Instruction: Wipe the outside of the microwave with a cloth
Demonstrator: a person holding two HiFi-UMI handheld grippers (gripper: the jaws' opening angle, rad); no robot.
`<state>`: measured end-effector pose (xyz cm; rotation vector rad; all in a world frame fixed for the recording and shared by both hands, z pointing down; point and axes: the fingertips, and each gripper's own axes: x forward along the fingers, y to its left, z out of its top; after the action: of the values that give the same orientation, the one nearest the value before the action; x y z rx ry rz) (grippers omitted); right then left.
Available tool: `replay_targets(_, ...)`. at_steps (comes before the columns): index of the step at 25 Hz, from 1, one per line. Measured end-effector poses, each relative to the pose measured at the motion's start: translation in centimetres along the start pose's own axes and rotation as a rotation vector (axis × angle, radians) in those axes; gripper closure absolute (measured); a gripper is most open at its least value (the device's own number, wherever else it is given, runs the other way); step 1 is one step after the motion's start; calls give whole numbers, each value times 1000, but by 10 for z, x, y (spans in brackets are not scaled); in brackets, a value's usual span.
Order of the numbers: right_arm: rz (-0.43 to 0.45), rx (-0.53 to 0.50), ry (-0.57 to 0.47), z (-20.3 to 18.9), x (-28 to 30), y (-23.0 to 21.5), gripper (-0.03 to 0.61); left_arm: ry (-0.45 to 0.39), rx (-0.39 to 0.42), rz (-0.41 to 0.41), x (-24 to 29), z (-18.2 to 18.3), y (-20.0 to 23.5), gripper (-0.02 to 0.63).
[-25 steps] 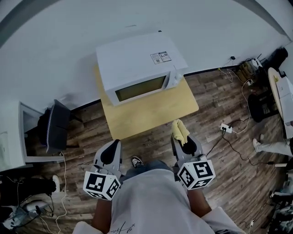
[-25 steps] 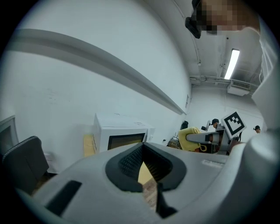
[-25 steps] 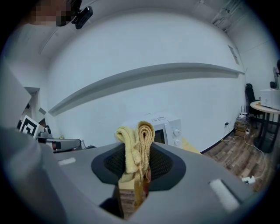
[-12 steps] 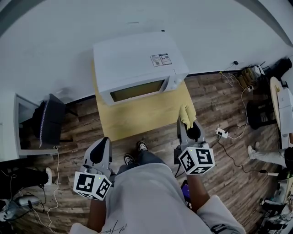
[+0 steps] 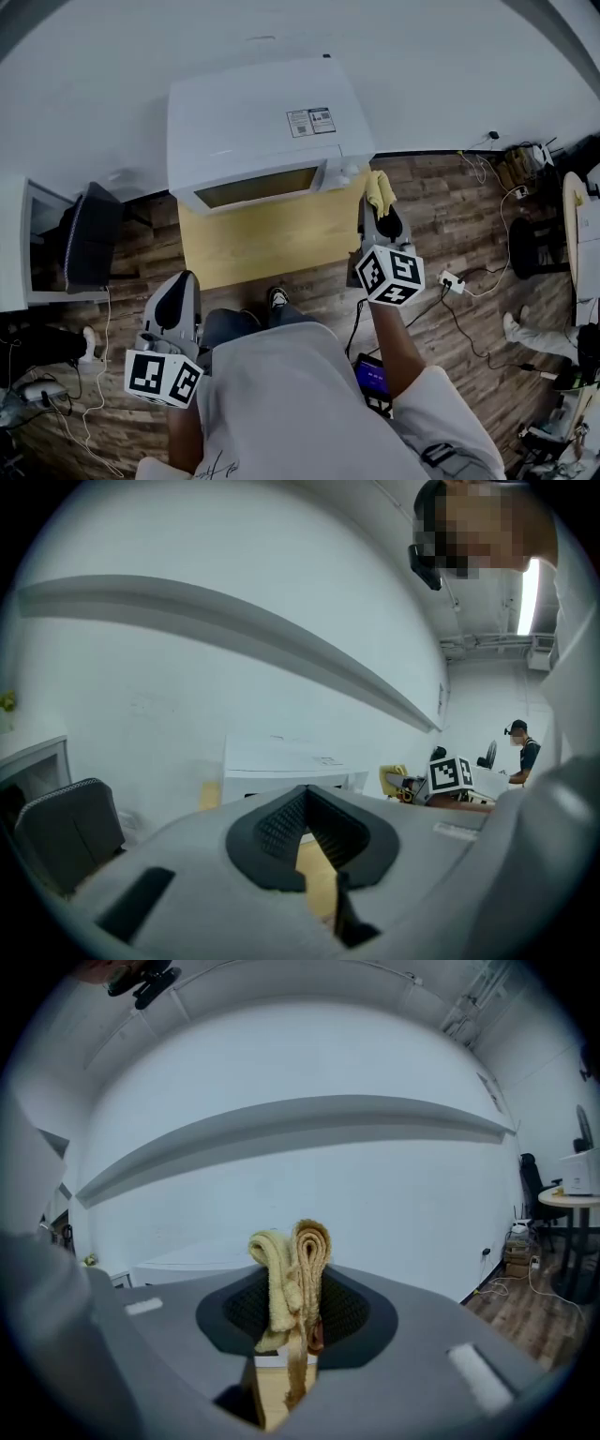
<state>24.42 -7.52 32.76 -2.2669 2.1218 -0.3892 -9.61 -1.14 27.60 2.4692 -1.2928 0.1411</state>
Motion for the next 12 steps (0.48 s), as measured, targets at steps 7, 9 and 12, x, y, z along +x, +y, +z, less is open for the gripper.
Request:
replay_targets(7, -44, -32, -9, -19, 61, -37, 456, -48, -45, 55, 6, 3, -1, 623)
replay_targets(9, -59, -59, -24, -20, 71, -37, 456, -44, -53, 64, 9, 1, 4, 623)
replay_targets(12, -68, -69, -25, -28, 73, -31, 457, -29, -72, 62, 15, -4, 9, 623)
